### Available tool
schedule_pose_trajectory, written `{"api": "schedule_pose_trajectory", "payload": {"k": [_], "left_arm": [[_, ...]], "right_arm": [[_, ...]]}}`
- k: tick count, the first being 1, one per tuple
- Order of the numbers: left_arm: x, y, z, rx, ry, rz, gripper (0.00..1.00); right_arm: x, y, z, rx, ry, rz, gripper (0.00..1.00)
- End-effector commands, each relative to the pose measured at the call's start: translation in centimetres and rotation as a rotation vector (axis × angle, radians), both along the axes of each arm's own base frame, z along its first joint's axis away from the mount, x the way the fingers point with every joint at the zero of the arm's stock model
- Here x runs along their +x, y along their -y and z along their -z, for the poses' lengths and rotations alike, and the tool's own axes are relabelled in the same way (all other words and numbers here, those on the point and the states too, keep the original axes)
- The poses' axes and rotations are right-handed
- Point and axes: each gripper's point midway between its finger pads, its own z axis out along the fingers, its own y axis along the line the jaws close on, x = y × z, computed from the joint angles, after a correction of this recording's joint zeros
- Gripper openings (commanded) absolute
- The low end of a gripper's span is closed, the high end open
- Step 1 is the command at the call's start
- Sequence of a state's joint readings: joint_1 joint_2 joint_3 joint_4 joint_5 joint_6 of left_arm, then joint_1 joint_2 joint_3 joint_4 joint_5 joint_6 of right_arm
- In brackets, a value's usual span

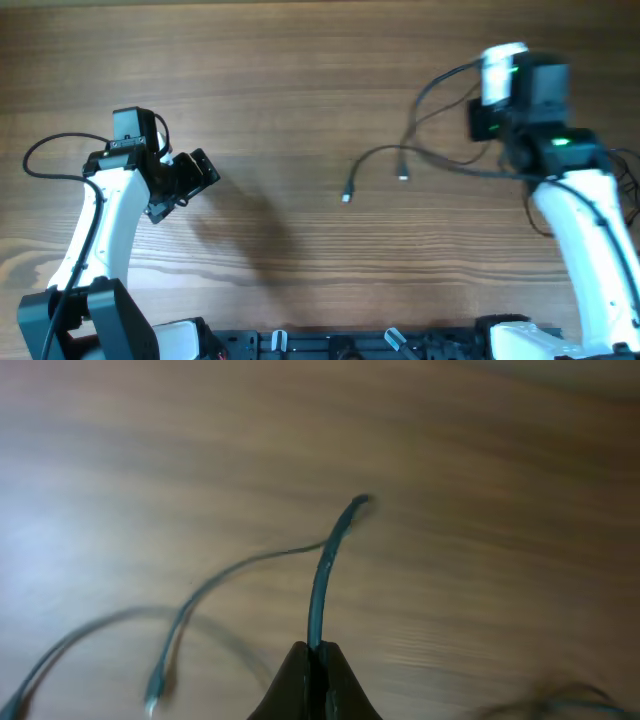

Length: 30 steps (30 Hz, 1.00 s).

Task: Untangle cables
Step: 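Carry the cable to the right pile with the right gripper and release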

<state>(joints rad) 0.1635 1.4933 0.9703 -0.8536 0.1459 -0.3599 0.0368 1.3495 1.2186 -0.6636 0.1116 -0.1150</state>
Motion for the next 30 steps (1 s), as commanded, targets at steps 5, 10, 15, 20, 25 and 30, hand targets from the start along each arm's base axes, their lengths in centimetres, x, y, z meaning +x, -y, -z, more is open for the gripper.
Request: {"api": "schedule_pose_trajectory", "payload": {"k": [5,10,15,20,25,30], "left_arm": [[0.1,0.0,-0.4,0.014,0.013,0.018,1.00],[0.1,0.0,-0.4,0.014,0.013,0.018,1.00],[0.1,0.0,-0.4,0.014,0.014,0.017,1.00],[0.1,0.0,-0.4,0.014,0.014,0.017,1.00],[0.1,0.0,-0.4,0.014,0.014,0.016,1.00],[0.1,0.0,-0.4,0.014,0.013,0.014,1.00]], "right_arm": [[-2.3,15.5,-8.4,-0.051,0.232,0.485,0.04],[-7.1,22.6,-8.0,0.047,0.277,0.868,0.04],[-10.3,25.2,-6.2,0.154,0.266,1.082,0.04],[-10.9,25.5,-3.7,0.175,0.183,1.142,0.04],[-8.7,23.2,-1.5,0.332,0.111,1.022,0.63],[-6.6,20.7,0.8,0.489,0.031,0.911,0.70]]}}
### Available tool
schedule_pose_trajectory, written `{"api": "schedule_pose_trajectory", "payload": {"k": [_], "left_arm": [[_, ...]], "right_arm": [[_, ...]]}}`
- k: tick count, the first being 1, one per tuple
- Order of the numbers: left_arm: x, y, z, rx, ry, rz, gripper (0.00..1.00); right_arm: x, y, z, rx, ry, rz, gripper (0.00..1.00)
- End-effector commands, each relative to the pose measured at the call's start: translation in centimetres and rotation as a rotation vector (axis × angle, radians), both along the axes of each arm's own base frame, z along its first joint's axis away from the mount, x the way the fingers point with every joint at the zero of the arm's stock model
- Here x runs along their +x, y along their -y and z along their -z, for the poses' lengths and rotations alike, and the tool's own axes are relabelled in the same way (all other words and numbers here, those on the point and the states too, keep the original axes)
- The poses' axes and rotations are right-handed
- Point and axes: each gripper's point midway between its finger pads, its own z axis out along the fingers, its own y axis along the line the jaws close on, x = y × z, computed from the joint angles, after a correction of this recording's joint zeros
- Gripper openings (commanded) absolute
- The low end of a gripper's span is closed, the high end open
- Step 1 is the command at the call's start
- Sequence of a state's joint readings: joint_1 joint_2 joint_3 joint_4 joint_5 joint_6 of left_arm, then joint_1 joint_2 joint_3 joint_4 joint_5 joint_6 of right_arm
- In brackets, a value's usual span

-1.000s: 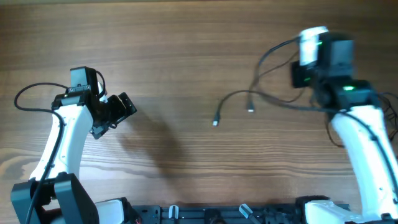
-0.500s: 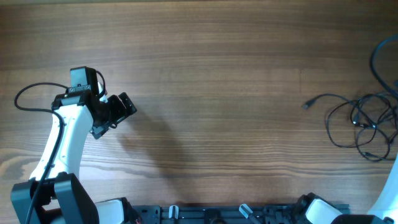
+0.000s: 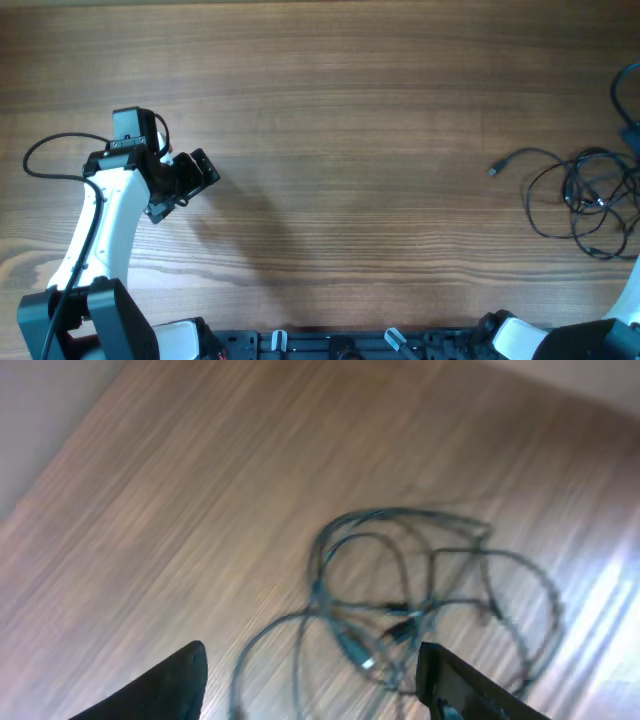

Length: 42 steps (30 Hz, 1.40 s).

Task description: Untangle cables

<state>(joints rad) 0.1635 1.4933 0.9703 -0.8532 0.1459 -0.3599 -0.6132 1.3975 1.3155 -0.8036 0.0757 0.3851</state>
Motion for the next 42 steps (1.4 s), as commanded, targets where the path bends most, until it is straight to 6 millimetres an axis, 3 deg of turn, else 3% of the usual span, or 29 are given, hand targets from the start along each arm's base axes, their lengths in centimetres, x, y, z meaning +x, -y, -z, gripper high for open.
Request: {"api": "schedule_pose_trajectory", "payload": {"k": [1,3,7,9,11,13,16,18,20,23,28,30,32,34,36,39,42], "left_arm": [[0.1,0.0,-0.4,0.014,0.013,0.014,1.00],[0.1,0.0,-0.4,0.014,0.013,0.014,1.00],[0.1,0.0,-0.4,0.014,0.013,0.014,1.00],[0.1,0.0,-0.4,0.014,0.013,0.014,0.99],[0.1,0.0,-0.4,0.014,0.013,0.015,1.00],[0.1,0.0,-0.4,0.014,0.013,0.014,1.00],[0.1,0.0,-0.4,0.014,0.013,0.015,1.00],[0.1,0.0,-0.4,0.014,0.013,0.015,1.00],[0.1,0.0,-0.4,0.014,0.013,0.015,1.00],[0.1,0.0,-0.4,0.014,0.013,0.015,1.00],[0.1,0.0,-0.4,0.014,0.013,0.014,1.00],[0.1,0.0,-0.4,0.014,0.014,0.014,1.00],[0.2,0.0,-0.4,0.010,0.018,0.011,1.00],[0.6,0.6,-0.6,-0.025,0.039,0.020,1.00],[1.0,1.0,-0.7,-0.049,0.058,0.026,1.00],[1.8,1.8,-1.1,-0.088,0.096,0.043,1.00],[3.1,3.8,-1.6,-0.101,0.153,0.108,1.00]], "right_arm": [[2.0,-2.2,1.4,0.148,0.037,-0.099,0.70],[2.5,-3.2,2.6,0.217,0.030,-0.135,0.70],[2.8,-6.1,7.3,0.415,-0.072,-0.263,0.71],[1.6,-6.6,10.2,0.481,-0.187,-0.234,0.67],[-1.4,-6.3,14.3,0.531,-0.397,-0.126,0.53],[-3.5,-5.5,15.7,0.522,-0.510,-0.010,0.52],[-6.1,-3.8,16.0,0.439,-0.624,0.146,0.52],[-7.0,-2.9,15.8,0.388,-0.663,0.168,0.79],[-7.7,-2.2,15.7,0.378,-0.675,0.197,1.00],[-9.0,-1.8,15.8,0.495,-0.603,0.391,1.00],[-10.7,-0.3,16.0,0.603,-0.536,0.422,1.00],[-10.0,-0.1,16.1,0.598,-0.516,0.327,1.00],[-7.4,-1.1,16.0,0.643,-0.427,0.129,1.00],[-3.4,-4.0,14.9,0.750,-0.253,-0.097,1.00],[-1.2,-6.0,14.0,0.771,-0.178,-0.261,1.00],[1.1,-9.7,13.5,0.743,-0.171,-0.480,1.00],[3.5,-15.4,13.5,0.687,-0.224,-0.707,1.00]]}}
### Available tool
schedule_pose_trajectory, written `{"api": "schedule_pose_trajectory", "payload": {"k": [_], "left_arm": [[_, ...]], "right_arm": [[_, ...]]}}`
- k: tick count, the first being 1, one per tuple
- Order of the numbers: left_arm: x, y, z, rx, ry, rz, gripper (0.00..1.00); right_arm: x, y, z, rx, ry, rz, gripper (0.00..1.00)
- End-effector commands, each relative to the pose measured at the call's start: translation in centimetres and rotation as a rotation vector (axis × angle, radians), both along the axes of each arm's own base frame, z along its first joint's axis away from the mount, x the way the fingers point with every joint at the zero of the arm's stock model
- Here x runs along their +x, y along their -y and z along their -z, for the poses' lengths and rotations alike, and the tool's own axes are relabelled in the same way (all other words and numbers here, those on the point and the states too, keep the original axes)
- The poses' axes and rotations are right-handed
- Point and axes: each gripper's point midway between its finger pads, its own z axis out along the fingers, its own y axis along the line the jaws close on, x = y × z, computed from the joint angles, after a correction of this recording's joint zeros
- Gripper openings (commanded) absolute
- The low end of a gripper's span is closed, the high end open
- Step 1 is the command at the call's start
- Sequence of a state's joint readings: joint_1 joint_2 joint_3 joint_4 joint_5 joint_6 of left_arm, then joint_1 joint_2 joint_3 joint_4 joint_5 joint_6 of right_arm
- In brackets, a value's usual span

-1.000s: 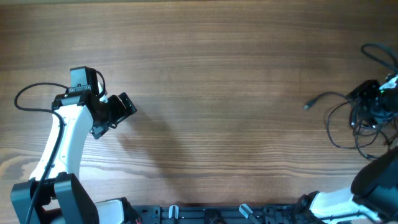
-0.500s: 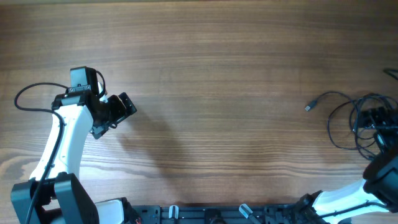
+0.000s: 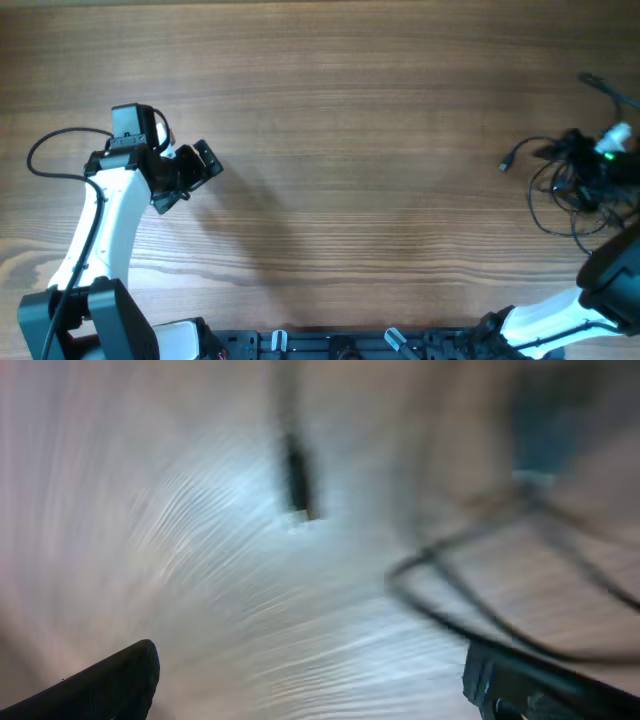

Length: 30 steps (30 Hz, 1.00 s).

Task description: Untangle cables

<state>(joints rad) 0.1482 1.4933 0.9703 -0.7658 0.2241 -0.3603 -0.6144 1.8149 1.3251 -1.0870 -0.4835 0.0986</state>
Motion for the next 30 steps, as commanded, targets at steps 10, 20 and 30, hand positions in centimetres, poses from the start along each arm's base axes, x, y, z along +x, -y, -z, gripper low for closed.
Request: {"api": "schedule_pose_trajectory", "payload": {"k": [10,20,30], "left_arm": [[2.0,9.0,-1.0,0.123,0.146,0.312,1.00],[-1.8,7.4,0.4,0.173,-0.030,0.307,1.00],[-7.7,5.3,1.2,0.225,-0.294,0.233,1.00]], "right_arm": [[5.1,-15.4,1.6,-0.409,0.071,-0.725,1.00],[3.2,-17.6,1.6,-0.324,0.035,-0.772,1.00],[-1.9,-17.6,0.2,-0.249,-0.128,-0.800,1.00]]}}
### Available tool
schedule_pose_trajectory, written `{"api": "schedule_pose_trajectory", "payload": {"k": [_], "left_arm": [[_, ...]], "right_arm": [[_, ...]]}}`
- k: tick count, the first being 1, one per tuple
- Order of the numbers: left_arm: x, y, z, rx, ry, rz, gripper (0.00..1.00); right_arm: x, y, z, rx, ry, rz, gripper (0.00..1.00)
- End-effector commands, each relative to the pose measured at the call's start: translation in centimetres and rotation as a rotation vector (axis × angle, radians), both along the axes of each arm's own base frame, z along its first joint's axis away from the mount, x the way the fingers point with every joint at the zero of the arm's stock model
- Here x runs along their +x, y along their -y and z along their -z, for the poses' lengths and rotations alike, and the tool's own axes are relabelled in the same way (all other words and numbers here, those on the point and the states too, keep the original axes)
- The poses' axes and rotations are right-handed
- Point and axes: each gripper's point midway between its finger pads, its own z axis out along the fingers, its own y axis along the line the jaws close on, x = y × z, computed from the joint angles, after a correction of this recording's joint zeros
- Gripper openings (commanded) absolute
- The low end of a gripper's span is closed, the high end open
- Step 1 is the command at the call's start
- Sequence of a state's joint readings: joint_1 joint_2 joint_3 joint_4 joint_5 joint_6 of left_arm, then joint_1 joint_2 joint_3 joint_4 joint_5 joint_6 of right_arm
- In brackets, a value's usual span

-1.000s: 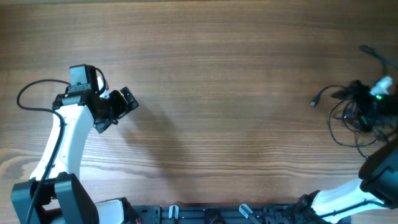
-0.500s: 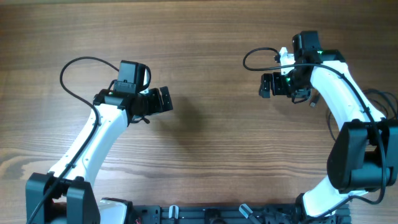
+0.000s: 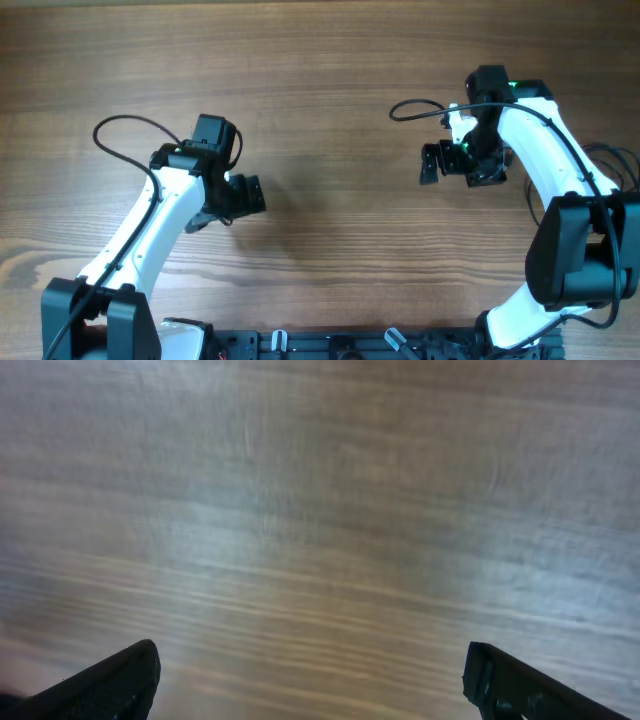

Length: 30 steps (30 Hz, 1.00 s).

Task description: Untangle cables

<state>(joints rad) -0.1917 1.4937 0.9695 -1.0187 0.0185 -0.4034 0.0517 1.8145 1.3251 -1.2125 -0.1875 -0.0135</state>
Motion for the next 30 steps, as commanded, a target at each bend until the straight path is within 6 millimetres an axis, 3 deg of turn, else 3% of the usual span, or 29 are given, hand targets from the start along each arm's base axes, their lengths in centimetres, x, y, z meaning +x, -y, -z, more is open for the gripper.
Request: {"api": "schedule_pose_trajectory", "payload": {"k": [1,7,12,16,20,25,30], "left_arm": [[-1.5,-0.7,-0.2,0.036,-0.057,-0.029,1.00],[-2.6,-0.8,0.2,0.033,-0.072,-0.020,1.00],[-2.5,0.3,0.5,-0.059,0.077,-0.017,1.00],[-2.2,0.4,-1.7,-0.106,0.300,-0.012,1.00],[-2.2,-0.6,-6.0,-0.102,0.544,-0.024,1.00],[-2.5,-1.0,-9.5,-0.115,0.717,-0.034,1.00],[-2.6,-1.1,-9.8,-0.119,0.733,-0.034,1.00]], "right_arm": [[-0.1,-0.6,-1.8,0.028,0.053,-0.016,1.00],[-1.2,-0.5,-4.7,0.039,0.287,0.001,1.00],[-3.1,-1.0,-8.0,0.096,0.559,0.043,1.00],[-5.0,-0.5,-12.0,0.096,0.804,0.048,1.00],[-6.7,-0.3,-15.2,0.111,0.962,0.056,1.00],[-7.0,-0.3,-15.9,0.113,0.992,0.055,1.00],[-6.8,-0.3,-15.3,0.111,0.966,0.055,1.00]]}}
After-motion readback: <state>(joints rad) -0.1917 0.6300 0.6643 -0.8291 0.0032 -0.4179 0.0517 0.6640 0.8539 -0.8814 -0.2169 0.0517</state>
